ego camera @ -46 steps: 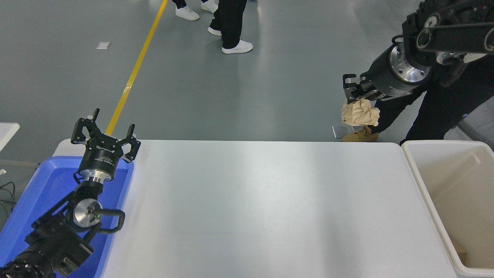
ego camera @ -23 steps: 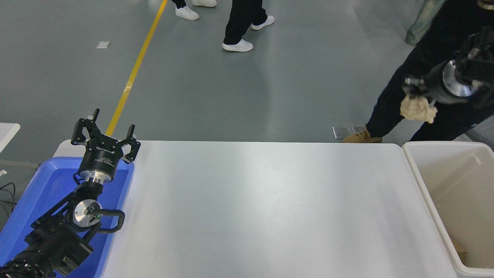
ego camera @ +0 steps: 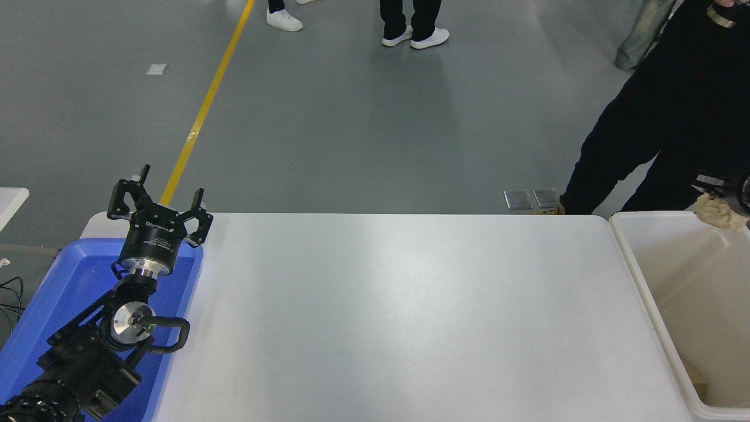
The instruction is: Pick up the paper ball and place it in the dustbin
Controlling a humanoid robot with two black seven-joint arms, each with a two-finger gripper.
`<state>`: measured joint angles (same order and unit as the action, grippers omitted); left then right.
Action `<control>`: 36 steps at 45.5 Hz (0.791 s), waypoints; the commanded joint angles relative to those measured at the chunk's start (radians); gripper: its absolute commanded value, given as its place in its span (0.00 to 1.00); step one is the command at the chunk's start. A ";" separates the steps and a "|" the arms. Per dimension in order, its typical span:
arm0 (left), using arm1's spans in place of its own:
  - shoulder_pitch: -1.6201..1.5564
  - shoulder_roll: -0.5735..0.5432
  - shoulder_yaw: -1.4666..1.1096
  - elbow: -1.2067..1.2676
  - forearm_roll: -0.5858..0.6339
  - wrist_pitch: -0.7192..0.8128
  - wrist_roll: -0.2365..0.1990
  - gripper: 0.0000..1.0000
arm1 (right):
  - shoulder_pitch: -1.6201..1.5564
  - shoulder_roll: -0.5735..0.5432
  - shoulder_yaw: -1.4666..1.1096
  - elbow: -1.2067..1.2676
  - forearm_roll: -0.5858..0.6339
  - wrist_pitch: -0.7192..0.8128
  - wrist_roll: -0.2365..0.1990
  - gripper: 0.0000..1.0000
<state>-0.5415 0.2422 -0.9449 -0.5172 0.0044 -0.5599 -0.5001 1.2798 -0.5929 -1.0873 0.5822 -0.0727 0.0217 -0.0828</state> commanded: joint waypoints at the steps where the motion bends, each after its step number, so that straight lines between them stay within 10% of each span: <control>1: 0.000 0.000 0.000 0.000 0.000 0.000 0.000 0.98 | -0.210 -0.024 0.130 -0.128 0.001 -0.094 0.000 0.00; 32: 0.000 0.000 0.000 0.000 0.000 0.000 0.000 0.98 | -0.444 0.035 0.313 -0.188 0.001 -0.160 -0.003 0.00; 36: 0.000 0.000 0.000 0.000 0.000 0.000 0.000 0.98 | -0.439 0.035 0.316 -0.191 0.001 -0.163 -0.005 0.67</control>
<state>-0.5415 0.2419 -0.9449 -0.5173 0.0046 -0.5599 -0.5001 0.8623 -0.5679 -0.7925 0.4011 -0.0719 -0.1280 -0.0835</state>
